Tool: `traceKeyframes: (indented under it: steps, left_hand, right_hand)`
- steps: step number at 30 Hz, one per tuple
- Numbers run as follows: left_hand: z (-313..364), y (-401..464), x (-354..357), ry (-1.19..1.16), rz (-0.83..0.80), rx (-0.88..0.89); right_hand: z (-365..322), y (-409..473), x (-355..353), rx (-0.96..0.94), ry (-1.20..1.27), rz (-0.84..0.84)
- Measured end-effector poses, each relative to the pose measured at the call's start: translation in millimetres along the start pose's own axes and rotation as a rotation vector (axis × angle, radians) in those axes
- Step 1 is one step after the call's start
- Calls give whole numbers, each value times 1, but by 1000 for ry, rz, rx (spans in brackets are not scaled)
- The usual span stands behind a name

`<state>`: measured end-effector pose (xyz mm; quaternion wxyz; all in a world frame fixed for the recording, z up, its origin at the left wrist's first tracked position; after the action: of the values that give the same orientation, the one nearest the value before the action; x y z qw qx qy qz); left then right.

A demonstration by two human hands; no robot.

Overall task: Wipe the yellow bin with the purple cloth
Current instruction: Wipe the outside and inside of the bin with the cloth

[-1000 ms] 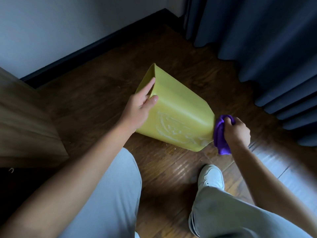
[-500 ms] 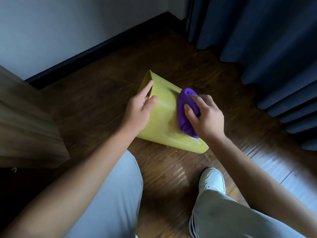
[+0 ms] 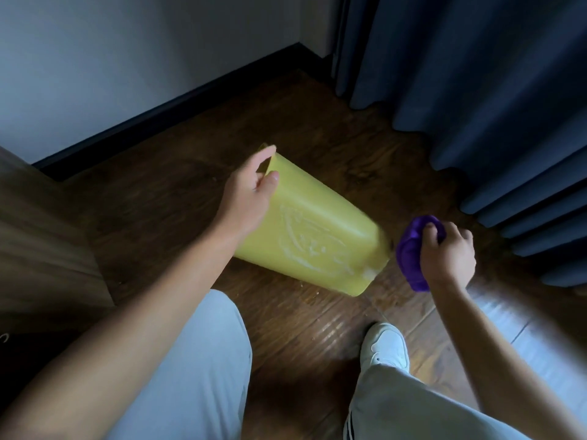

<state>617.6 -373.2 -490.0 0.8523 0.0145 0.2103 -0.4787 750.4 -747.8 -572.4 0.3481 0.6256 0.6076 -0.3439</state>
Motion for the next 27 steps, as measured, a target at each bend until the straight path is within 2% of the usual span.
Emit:
traceKeyframes:
  steps: [2, 7, 10, 12, 16, 19, 22, 25, 27]
  left_hand:
    - [23, 9, 7, 42, -67, -12]
    - [37, 11, 21, 261, -434, 69]
    - [26, -15, 24, 228, -557, 85]
    - [17, -25, 24, 175, -508, 88]
    - [14, -28, 10, 277, -64, 204]
    - [16, -32, 8, 300, 62, 305]
    - [9, -27, 6, 258, 17, 238]
    - [-15, -38, 24, 235, -291, 112]
    - [-23, -47, 33, 217, -373, 88]
  right_hand:
    - [-7, 3, -6, -8, 54, 25]
    - [-25, -2, -6, -22, 235, 41]
    - [-21, -8, 0, -10, 292, 27]
    - [-18, -9, 2, 1, 332, 34]
    - [-18, -9, 4, -2, 363, 42]
    - [-26, -9, 2, -1, 383, 54]
    - [-25, -5, 2, -10, 391, 53]
    - [-22, -7, 5, -6, 380, 53]
    - [-21, -9, 3, -6, 382, 73]
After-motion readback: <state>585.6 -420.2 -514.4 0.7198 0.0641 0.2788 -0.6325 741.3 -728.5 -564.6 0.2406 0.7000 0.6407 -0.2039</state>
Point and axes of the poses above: each hand's wrist, its own y-axis towards the middle knuckle, its own x-axis out of the palm, z = x × y, the point moved 9 cm from there along y, towards the middle knuckle, and after that the axes turned 8 degrees about -x, right-handed, at the moved point
